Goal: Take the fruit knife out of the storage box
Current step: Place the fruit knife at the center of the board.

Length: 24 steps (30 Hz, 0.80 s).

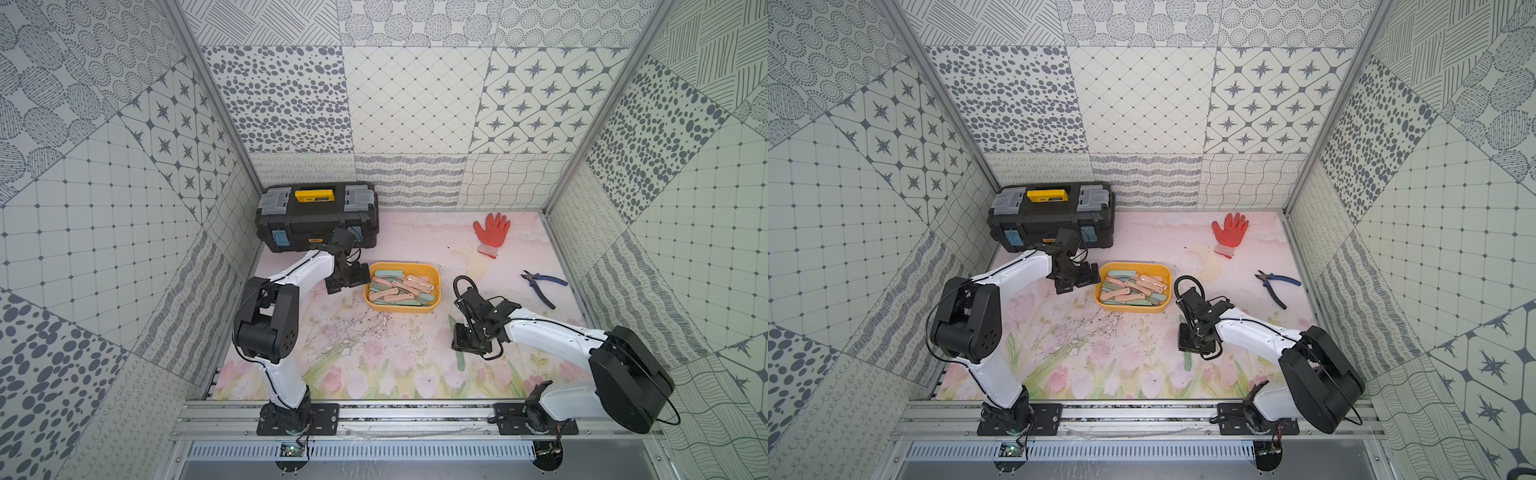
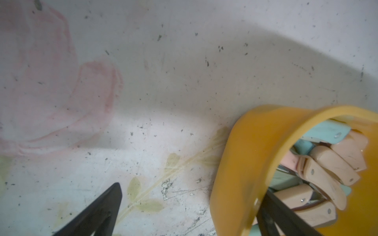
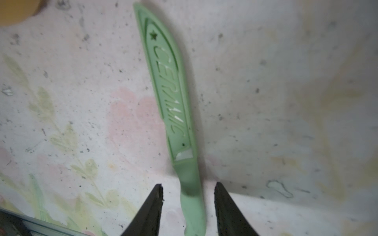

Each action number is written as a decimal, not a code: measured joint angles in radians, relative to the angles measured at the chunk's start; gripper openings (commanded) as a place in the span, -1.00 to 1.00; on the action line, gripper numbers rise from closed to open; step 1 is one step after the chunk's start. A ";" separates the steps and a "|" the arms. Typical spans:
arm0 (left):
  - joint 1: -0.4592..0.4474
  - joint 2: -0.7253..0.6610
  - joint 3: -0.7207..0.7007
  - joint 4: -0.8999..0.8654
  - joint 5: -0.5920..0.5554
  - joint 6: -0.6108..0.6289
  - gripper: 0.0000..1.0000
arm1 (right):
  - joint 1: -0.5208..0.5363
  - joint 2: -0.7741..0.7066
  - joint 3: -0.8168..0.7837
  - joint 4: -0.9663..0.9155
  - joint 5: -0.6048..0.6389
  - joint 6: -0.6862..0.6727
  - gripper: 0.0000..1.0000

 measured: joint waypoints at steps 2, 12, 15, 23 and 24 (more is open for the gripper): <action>-0.001 0.000 -0.003 0.001 -0.001 0.000 0.96 | 0.001 -0.037 0.050 -0.066 0.037 -0.007 0.15; -0.003 -0.008 -0.003 0.000 -0.010 0.000 0.96 | 0.002 -0.074 0.396 -0.051 0.148 -0.354 0.30; -0.003 -0.010 -0.003 0.000 -0.012 0.000 0.95 | 0.002 0.096 0.521 -0.006 0.117 -0.508 0.29; -0.003 -0.013 -0.003 0.000 -0.018 0.000 0.96 | -0.014 0.412 0.784 0.031 0.020 -0.770 0.25; -0.003 -0.013 -0.004 0.000 -0.019 0.000 0.96 | -0.018 0.433 0.813 0.026 0.001 -0.797 0.25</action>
